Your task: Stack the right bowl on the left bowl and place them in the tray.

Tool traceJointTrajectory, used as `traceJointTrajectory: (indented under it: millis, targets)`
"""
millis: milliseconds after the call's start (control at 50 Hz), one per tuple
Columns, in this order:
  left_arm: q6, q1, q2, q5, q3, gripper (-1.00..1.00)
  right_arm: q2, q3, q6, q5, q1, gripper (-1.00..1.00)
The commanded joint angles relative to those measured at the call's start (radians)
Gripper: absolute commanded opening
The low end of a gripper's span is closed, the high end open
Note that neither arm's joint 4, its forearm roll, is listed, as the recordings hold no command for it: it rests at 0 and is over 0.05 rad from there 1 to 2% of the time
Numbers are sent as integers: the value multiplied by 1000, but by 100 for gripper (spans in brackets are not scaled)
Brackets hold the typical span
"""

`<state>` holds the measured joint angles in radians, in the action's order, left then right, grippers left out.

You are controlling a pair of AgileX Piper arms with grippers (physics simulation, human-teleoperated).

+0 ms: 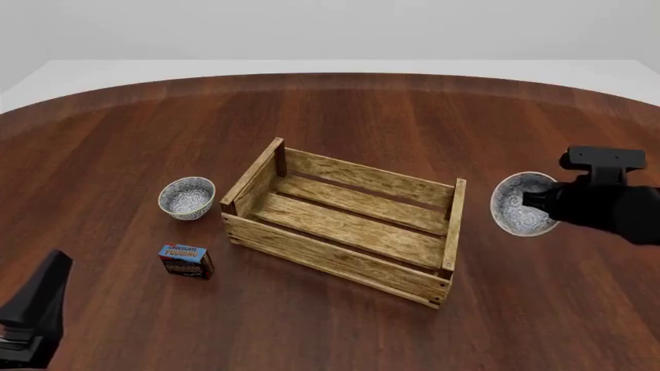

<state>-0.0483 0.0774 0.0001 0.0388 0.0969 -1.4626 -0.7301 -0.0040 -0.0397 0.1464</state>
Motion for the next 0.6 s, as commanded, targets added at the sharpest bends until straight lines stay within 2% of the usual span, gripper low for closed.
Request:
traceJointTrajectory:
  millis: [20, 600]
  targets:
    - [0, 5, 0, 10, 18, 100, 124, -12, 10, -62, -20, -100]
    - [-6, 37, 0, 28, 53, 100, 267, -59, 31, -136, -90, -100]
